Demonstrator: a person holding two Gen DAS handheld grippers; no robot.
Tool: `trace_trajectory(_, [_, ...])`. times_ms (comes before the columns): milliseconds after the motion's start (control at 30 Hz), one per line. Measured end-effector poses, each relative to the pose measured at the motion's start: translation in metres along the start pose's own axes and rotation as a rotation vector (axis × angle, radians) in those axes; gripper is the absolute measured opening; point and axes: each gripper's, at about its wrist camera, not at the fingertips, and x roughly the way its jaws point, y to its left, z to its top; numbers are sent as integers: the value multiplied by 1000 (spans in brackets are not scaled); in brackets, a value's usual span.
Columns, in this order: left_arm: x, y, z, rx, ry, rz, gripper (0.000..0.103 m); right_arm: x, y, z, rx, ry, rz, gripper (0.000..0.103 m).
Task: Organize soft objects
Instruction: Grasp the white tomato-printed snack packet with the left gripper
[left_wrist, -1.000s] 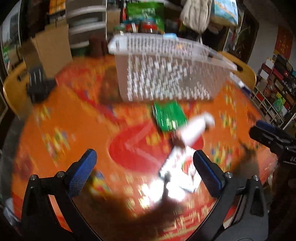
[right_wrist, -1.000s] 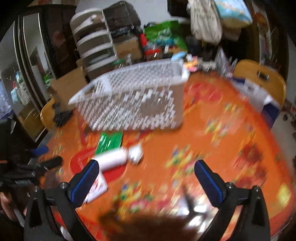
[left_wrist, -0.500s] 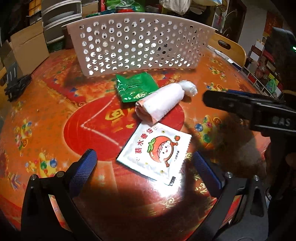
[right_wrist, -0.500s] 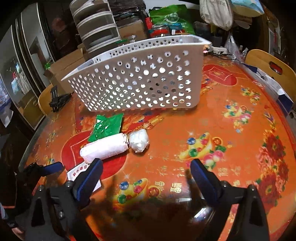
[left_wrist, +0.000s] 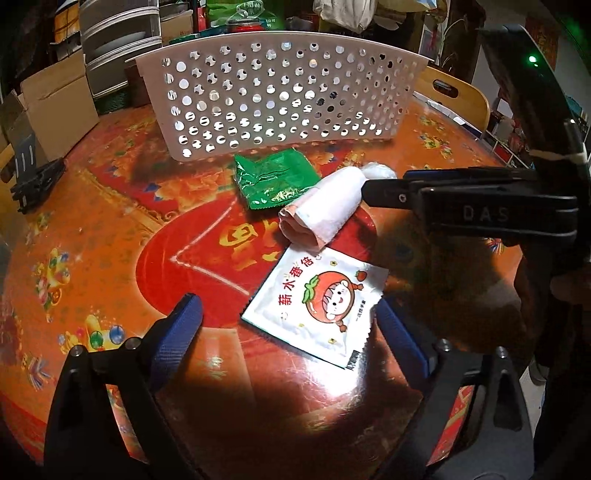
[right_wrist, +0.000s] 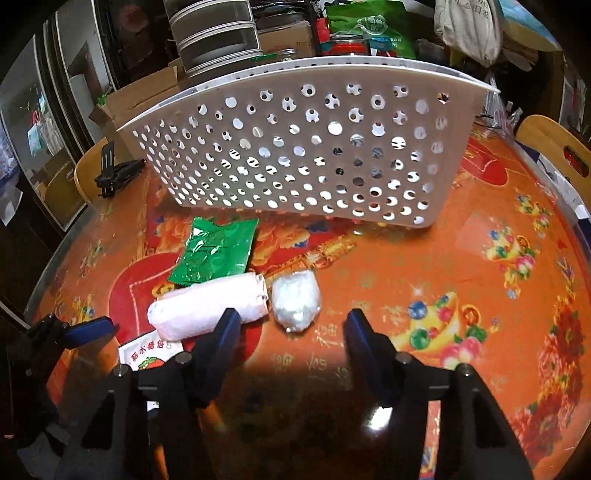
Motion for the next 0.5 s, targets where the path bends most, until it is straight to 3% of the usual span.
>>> trace_trajectory(333, [-7,-5,-3,33,-28,-16,73,3,17,-2,-90,-7,-40,35])
trace_trajectory(500, [-9,-9,-6,51,-39,-31,65,5,16,0,-89,-1,-44,34])
